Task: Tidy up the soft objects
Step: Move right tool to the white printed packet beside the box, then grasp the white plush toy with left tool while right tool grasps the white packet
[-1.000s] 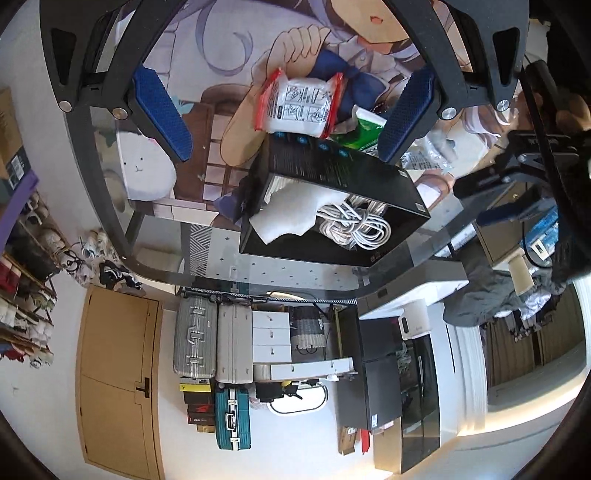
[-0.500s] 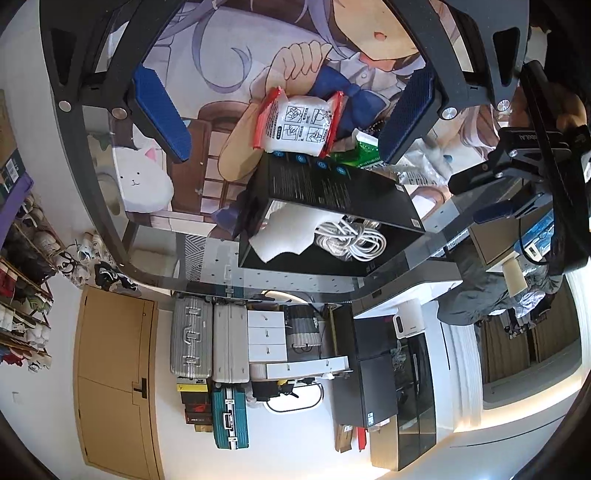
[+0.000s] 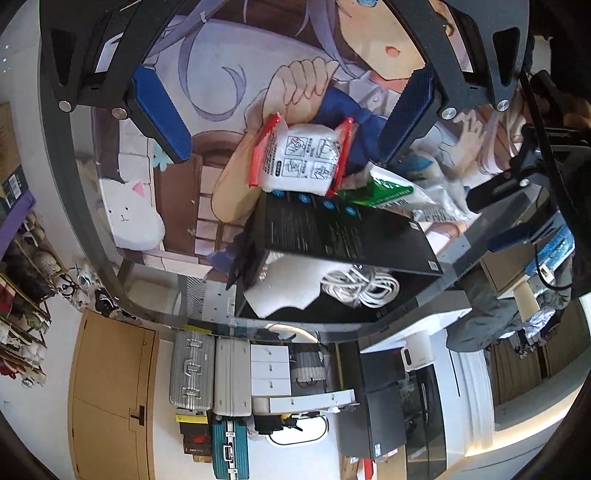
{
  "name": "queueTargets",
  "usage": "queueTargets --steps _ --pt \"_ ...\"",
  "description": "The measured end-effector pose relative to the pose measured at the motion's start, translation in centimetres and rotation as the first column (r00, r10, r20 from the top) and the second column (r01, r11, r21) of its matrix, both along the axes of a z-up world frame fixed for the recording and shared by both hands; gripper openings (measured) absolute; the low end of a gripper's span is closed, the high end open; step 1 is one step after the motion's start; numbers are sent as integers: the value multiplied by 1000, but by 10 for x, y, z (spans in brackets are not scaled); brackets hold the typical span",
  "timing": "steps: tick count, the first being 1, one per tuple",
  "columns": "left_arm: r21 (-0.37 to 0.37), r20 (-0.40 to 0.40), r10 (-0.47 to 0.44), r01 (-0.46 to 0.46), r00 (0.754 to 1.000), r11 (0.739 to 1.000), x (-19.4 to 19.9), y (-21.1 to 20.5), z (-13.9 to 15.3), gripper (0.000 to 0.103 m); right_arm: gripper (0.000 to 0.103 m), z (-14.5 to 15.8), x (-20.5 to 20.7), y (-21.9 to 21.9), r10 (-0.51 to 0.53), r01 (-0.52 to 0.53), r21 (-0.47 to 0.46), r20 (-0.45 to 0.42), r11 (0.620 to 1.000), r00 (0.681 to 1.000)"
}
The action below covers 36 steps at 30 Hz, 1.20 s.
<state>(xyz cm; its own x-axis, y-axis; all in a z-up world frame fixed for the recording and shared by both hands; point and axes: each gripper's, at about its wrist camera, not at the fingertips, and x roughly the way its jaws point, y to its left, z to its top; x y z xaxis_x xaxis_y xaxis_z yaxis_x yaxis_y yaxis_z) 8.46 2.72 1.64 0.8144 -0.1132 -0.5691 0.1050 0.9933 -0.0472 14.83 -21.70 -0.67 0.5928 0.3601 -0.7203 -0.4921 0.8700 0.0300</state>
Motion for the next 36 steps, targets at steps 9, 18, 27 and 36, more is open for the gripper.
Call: queueTargets --steps 9,18,27,36 --pt "5 -32 -44 44 999 999 1 -6 -5 103 102 -18 12 4 -40 39 -21 -79 999 996" --pt "15 -48 -51 52 998 999 2 -8 -7 103 100 -25 17 18 -33 28 -56 -91 998 995" --pt "33 -65 -64 66 996 997 4 -12 -9 103 83 -28 20 29 -23 17 -57 -106 998 994" --pt "18 -88 -70 72 994 997 8 -11 -11 103 65 -27 19 24 -6 2 -30 -115 1000 993"
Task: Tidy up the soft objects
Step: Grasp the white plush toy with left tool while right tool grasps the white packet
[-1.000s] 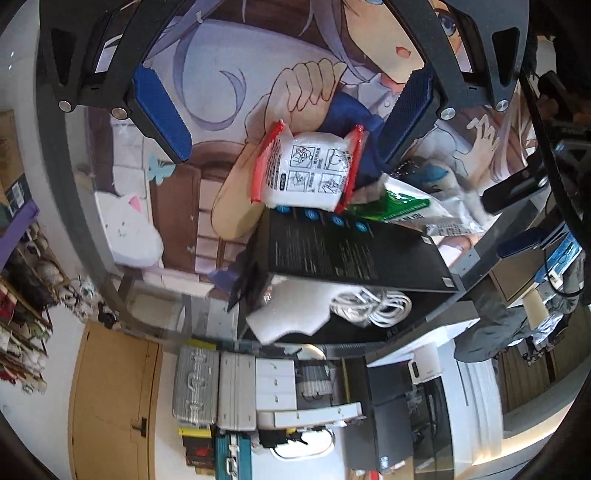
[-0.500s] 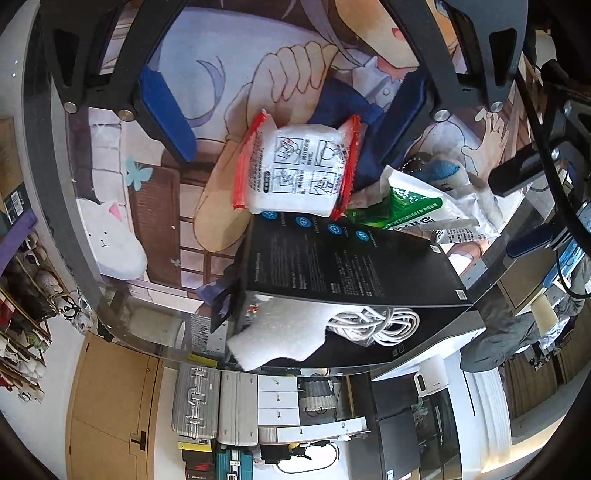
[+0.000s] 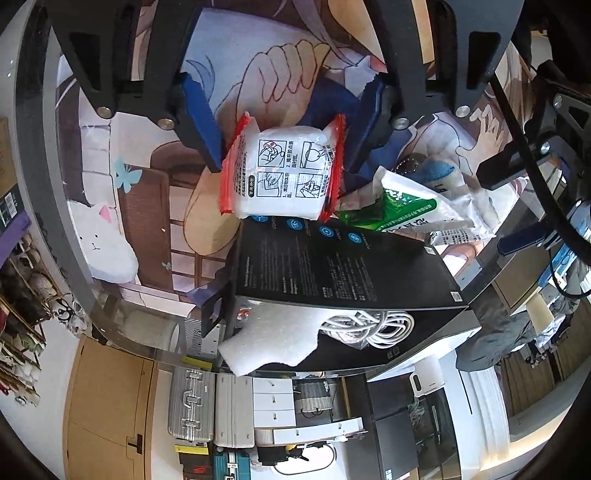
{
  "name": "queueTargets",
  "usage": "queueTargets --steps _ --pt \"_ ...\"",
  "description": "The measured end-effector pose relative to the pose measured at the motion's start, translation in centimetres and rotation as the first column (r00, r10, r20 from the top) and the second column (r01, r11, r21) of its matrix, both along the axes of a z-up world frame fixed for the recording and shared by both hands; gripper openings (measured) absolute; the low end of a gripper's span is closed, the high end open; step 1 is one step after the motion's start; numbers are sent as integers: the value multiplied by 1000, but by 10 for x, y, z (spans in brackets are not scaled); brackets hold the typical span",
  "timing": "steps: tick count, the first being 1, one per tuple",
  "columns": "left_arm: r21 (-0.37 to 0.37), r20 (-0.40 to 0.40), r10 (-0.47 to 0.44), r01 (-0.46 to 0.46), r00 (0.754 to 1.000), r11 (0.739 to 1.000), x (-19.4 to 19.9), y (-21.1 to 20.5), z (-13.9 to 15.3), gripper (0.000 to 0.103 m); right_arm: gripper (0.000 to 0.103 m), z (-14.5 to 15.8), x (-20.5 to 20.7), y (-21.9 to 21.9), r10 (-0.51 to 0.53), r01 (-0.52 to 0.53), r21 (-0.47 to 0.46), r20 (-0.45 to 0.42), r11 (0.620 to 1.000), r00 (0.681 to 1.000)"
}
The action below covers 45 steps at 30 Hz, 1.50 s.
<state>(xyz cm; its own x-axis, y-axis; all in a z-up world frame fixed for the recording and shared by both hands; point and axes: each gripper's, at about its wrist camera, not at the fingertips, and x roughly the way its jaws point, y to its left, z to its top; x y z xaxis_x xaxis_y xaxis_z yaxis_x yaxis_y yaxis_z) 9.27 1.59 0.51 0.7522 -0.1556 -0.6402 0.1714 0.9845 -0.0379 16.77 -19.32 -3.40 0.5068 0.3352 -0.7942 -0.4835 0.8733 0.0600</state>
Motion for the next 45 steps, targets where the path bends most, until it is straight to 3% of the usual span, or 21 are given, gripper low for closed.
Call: queueTargets --steps 6,15,23,28,36,45 --pt "-18 -25 -18 18 1000 1000 3 2 -2 103 56 3 -5 -9 -2 1 36 8 999 1000" --pt "2 -77 -96 97 992 995 7 -9 -5 103 56 3 -15 -16 14 -15 74 23 997 1000" --pt "1 -127 -70 70 989 998 18 -8 -10 101 56 5 -17 -17 27 -30 87 32 996 999" --pt "13 -129 -86 88 988 996 20 -10 -12 90 56 7 -18 -18 26 -29 95 32 995 999" --pt "9 -142 -110 113 984 994 20 -10 -14 46 56 6 -16 -22 19 -22 105 27 994 999" --pt "29 -115 -111 115 987 993 9 -9 -10 37 56 8 -17 -25 19 -23 115 34 993 999"
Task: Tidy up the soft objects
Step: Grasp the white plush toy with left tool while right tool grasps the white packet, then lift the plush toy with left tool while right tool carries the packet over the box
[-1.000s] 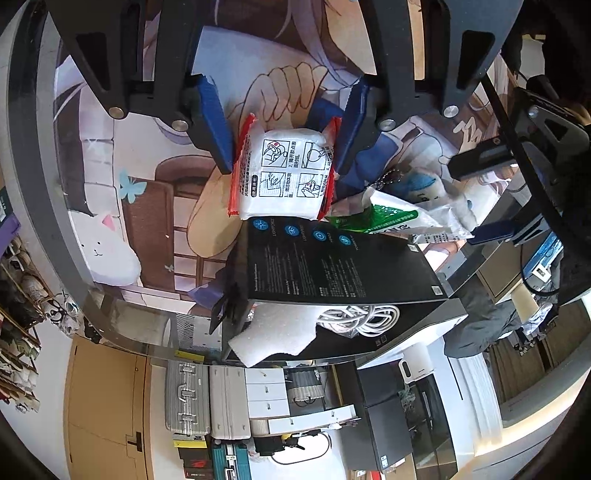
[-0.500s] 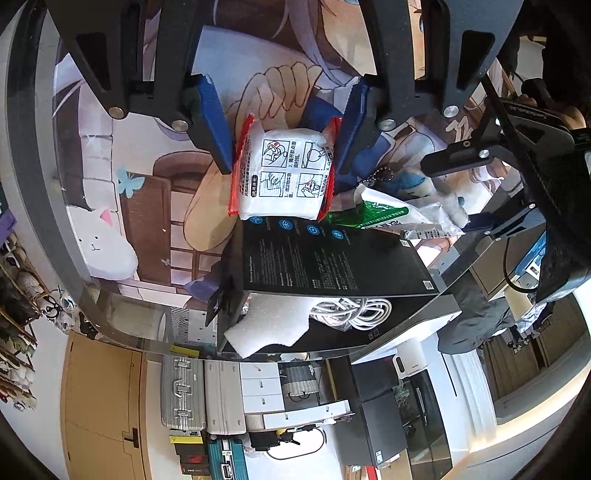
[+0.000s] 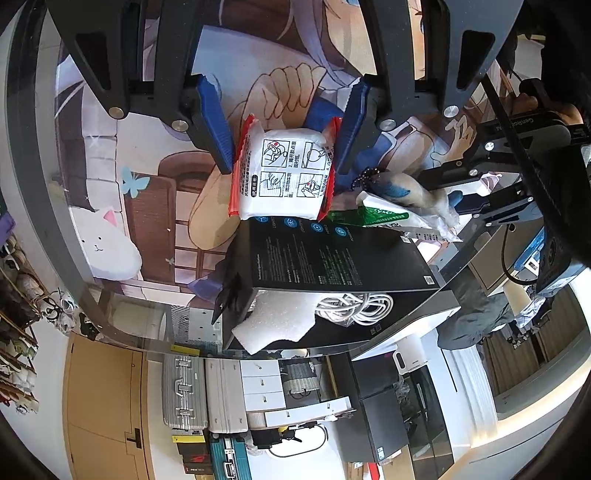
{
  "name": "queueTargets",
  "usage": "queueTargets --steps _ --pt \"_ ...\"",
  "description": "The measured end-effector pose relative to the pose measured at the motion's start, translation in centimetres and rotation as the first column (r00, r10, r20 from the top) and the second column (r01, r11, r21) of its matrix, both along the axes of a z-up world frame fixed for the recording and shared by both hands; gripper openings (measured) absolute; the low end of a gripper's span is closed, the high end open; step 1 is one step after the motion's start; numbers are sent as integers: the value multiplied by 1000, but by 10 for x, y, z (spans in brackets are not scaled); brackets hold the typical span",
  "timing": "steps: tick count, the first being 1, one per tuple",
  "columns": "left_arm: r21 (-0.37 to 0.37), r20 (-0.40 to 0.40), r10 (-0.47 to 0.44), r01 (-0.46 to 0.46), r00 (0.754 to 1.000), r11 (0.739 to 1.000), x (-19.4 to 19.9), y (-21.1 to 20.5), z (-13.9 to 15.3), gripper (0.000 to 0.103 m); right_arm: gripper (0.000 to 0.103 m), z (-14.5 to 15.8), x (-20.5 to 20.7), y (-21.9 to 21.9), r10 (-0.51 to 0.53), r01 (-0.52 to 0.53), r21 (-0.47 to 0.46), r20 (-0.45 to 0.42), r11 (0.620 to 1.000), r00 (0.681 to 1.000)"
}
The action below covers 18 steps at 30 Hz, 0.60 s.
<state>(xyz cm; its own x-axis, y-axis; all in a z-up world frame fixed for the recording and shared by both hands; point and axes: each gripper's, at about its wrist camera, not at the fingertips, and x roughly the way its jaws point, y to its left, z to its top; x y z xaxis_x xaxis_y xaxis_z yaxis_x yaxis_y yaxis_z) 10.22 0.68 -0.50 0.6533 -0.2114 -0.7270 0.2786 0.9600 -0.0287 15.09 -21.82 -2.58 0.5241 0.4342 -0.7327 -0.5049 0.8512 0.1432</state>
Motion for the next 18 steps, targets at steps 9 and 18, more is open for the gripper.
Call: queueTargets --steps 9,18 --pt "-47 17 30 -29 999 998 -24 14 4 37 56 5 -4 5 18 -19 7 22 1000 1000" --pt "-106 70 48 -41 996 993 -39 25 25 37 56 22 -13 2 25 -27 23 74 999 997"
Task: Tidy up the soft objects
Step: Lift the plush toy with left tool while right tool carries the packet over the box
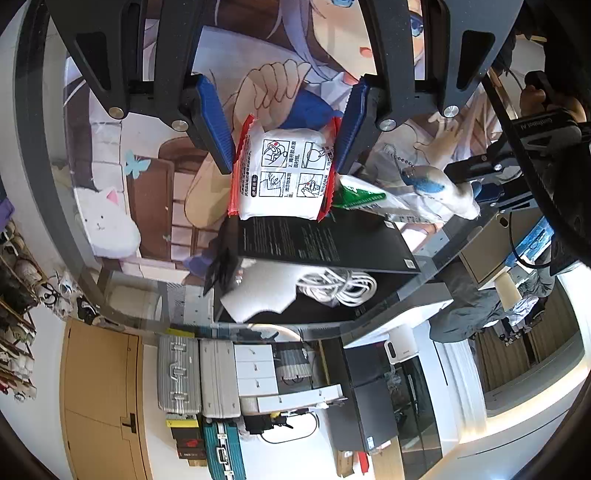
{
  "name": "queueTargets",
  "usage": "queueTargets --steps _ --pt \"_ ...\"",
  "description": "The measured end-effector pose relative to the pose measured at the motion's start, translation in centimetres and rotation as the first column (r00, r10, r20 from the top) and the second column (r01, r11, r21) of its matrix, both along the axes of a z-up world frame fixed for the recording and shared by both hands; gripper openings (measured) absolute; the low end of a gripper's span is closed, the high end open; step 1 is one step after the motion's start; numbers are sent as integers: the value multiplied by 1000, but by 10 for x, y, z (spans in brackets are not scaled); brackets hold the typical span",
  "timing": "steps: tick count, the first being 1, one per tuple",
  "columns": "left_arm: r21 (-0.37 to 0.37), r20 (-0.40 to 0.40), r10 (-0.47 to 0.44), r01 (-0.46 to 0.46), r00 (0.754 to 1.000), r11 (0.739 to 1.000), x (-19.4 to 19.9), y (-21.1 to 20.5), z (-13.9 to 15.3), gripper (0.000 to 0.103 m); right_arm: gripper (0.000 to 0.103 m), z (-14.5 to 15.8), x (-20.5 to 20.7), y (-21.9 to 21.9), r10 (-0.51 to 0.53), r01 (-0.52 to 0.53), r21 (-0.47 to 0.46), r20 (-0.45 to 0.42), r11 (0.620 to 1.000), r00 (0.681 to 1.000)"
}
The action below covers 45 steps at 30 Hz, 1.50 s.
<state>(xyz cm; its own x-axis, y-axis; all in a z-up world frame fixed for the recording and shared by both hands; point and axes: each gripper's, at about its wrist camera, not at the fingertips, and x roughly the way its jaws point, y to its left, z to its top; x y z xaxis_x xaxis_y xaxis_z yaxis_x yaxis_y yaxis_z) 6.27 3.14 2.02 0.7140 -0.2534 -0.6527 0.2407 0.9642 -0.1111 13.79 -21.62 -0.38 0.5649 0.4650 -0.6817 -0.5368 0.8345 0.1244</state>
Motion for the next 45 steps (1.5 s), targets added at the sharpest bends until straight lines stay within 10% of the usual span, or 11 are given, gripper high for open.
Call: queueTargets --steps 45 --pt "-75 140 90 -80 986 994 56 16 62 37 56 85 17 34 21 -18 -27 118 999 993"
